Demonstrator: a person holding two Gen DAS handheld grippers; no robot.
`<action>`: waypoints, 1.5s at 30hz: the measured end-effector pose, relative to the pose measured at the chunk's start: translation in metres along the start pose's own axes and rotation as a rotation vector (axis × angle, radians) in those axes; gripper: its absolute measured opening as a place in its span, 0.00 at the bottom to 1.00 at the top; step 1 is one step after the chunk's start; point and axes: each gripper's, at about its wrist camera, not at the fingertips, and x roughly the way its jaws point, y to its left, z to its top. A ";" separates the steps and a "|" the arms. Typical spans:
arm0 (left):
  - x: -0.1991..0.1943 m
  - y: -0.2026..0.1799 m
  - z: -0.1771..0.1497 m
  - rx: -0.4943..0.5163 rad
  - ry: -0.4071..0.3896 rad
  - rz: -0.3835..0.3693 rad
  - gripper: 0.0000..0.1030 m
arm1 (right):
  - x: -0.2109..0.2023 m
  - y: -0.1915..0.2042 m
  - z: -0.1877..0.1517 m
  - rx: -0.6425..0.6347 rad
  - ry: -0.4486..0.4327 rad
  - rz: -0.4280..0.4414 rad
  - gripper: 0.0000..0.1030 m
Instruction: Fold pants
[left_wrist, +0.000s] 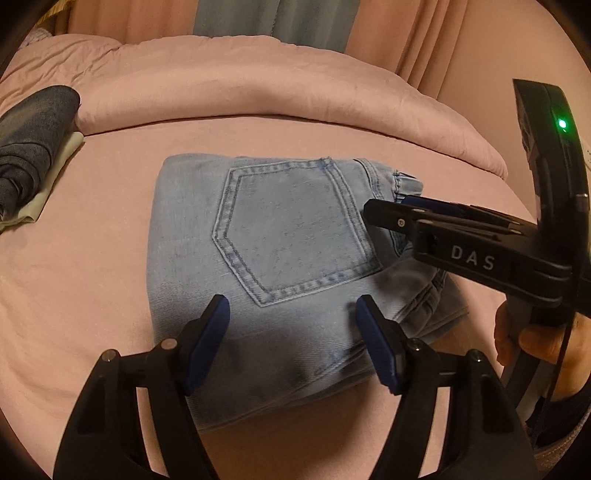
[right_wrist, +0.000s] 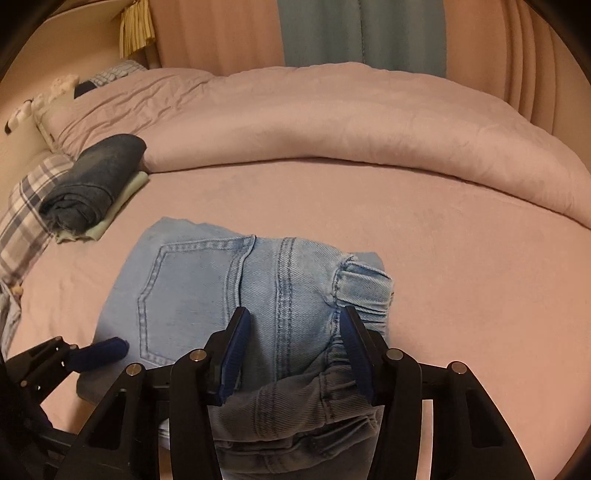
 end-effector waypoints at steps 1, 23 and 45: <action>-0.001 0.000 0.000 -0.003 0.000 0.000 0.68 | -0.003 -0.001 0.000 0.004 0.000 0.005 0.52; 0.031 0.002 0.027 -0.043 0.063 0.074 0.74 | -0.026 -0.003 -0.036 -0.017 -0.009 -0.006 0.52; -0.027 -0.004 -0.006 -0.026 -0.006 0.111 0.74 | -0.047 0.003 -0.044 0.021 0.020 -0.025 0.61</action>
